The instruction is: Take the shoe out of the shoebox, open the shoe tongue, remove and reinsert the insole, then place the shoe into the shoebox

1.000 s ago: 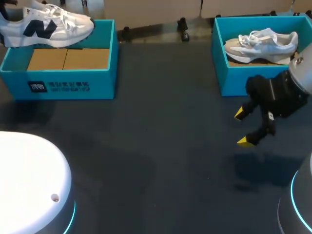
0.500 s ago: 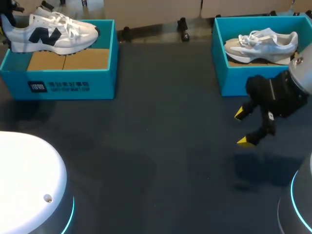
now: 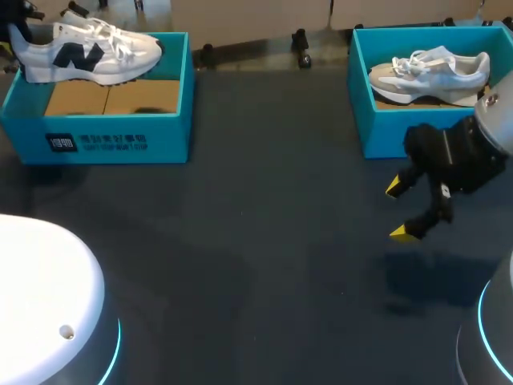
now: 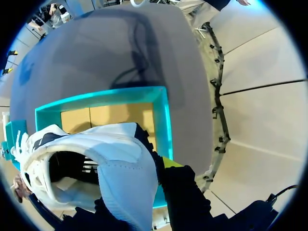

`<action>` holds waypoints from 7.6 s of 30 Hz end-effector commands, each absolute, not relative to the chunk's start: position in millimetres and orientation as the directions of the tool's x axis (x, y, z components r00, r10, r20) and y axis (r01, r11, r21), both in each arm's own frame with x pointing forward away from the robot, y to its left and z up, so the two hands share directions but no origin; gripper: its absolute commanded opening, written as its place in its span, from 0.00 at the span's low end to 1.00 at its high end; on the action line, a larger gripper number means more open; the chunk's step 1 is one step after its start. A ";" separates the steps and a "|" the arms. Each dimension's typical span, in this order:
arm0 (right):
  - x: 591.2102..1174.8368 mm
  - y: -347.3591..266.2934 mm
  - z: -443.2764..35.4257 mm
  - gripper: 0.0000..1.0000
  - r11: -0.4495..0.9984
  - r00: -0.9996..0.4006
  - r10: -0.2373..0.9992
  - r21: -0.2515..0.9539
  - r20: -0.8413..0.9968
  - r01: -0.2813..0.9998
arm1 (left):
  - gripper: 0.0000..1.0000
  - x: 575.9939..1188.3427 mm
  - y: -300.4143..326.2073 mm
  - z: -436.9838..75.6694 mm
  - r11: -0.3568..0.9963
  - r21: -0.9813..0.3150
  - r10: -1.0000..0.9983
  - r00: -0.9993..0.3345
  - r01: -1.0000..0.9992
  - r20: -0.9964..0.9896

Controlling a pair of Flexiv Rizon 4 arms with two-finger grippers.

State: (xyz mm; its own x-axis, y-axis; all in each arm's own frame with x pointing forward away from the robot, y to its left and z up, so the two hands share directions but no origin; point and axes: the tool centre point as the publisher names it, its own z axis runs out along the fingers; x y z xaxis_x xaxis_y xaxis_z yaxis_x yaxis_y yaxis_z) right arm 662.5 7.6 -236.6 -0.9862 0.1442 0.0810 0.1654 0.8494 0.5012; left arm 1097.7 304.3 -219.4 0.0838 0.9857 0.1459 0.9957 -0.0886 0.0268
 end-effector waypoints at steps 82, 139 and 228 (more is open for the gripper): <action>661.6 7.6 -237.5 1.00 0.849 -0.986 0.146 0.501 0.079 0.166 | 0.00 1069.8 301.6 -365.2 -0.108 -0.004 0.980 0.107 0.994 0.169; 661.6 7.6 -237.5 1.00 0.849 -0.986 0.146 0.501 0.079 0.166 | 0.74 1058.8 292.3 -327.4 -0.149 -0.001 0.985 0.148 0.989 0.083; 818.1 -231.4 -181.4 1.00 0.688 -0.715 0.691 0.404 -0.111 0.603 | 1.00 877.7 216.1 -188.9 0.539 -0.114 0.841 -0.540 0.835 0.018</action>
